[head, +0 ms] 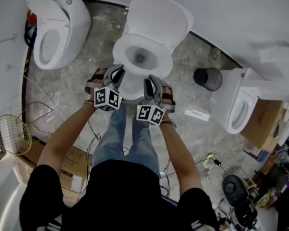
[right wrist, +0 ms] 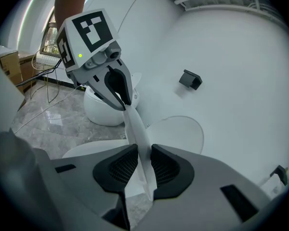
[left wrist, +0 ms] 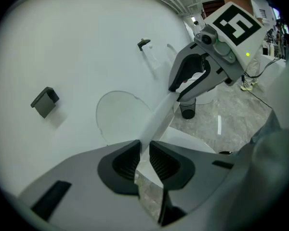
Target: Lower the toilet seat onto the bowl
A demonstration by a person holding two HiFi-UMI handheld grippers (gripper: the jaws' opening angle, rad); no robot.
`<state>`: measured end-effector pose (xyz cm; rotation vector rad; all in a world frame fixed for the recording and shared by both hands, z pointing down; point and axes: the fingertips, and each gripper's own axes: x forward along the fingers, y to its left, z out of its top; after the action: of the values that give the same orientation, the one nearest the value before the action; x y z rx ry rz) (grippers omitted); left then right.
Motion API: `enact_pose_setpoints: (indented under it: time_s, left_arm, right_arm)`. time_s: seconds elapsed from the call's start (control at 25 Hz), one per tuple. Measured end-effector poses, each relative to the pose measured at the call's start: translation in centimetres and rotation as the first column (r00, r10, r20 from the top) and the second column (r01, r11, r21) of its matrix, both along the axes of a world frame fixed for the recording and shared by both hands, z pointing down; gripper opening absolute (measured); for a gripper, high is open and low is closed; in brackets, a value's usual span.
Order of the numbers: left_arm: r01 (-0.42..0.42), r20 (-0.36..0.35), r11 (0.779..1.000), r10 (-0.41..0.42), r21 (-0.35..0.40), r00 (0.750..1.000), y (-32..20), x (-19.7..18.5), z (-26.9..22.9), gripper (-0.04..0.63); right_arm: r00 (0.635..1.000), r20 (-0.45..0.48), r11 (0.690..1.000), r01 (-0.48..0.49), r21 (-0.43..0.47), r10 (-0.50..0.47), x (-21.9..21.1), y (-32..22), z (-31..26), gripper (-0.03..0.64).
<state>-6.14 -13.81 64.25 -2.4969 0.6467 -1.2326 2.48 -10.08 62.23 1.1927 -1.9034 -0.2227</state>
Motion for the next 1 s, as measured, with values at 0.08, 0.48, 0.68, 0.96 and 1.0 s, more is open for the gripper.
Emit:
enact_pose_setpoints:
  time_s: [0.08,0.48,0.68,0.96,1.0]
  left_arm:
    - [-0.006,0.006,1.000,0.006,0.002,1.000,0.5,-0.3,0.3,0.061]
    - [-0.014,0.022,1.000,0.014,-0.019,1.000,2.9,-1.3,1.8,0.064]
    - [-0.016,0.033,0.999,0.017,-0.032,0.999,4.3,-1.9,2.7,0.067]
    - [-0.022,0.046,0.999,0.024,-0.039,0.999,5.5,-2.4,3.6,0.069]
    - [-0.023,0.048,0.999,0.025,-0.040,0.999,5.7,-2.5,3.7,0.069]
  right_arm:
    - [1.000,-0.001,1.000,0.003,-0.008,-0.003,-0.3,0.5,0.3,0.101]
    - [0.999,-0.023,0.999,0.030,-0.025,-0.031,-1.3,2.8,1.9,0.106]
    - [0.998,-0.034,0.998,0.046,-0.045,-0.048,-1.9,4.2,3.0,0.109]
    - [0.996,-0.049,0.995,0.073,-0.066,-0.077,-2.5,5.5,4.0,0.112]
    - [0.996,-0.051,0.995,0.076,-0.068,-0.079,-2.6,5.7,4.1,0.112]
